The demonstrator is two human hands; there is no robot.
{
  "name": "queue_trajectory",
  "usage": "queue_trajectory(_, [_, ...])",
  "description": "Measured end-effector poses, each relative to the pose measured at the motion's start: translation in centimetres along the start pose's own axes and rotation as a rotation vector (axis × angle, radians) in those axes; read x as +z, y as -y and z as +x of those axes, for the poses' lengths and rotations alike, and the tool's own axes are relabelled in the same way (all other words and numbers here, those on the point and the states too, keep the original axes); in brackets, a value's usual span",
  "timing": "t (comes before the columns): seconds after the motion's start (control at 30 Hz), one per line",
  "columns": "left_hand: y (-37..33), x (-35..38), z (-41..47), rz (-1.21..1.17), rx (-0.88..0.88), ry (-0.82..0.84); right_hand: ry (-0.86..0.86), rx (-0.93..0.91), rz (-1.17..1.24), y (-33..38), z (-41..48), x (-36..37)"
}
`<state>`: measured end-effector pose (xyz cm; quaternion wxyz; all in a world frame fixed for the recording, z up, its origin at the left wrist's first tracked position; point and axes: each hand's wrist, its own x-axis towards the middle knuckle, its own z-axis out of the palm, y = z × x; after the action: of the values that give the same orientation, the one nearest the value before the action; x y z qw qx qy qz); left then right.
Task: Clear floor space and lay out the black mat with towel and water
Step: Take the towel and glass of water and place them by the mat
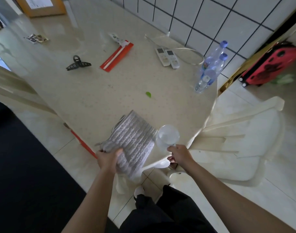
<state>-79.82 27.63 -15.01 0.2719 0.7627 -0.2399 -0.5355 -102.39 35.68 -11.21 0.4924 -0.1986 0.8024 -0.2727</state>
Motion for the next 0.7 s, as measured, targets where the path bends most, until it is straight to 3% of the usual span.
queue_trajectory(0.13, [-0.4, 0.2, -2.1, 0.008, -0.131, 0.182, -0.038, -0.012, 0.043, -0.7, -1.2, -0.3])
queue_trajectory(0.27, [0.7, -0.5, -4.2, -0.084, 0.026, 0.250, -0.095, -0.033, 0.056, -1.4, -3.2, -1.1])
queue_trajectory(0.47, [4.5, -1.7, -7.6, -0.228, 0.087, 0.417, -0.119, -0.143, 0.053, -3.1, -7.1, -3.3])
queue_trajectory(0.53, [6.7, -2.4, -8.9, -0.312, -0.011, 0.522, -0.109, -0.193, 0.014, -4.5, -8.5, -4.2])
queue_trajectory(0.7, [12.3, -3.7, -15.5, -0.528, -0.003, 0.406, -0.041, -0.248, -0.012, -10.8, -12.1, -5.8])
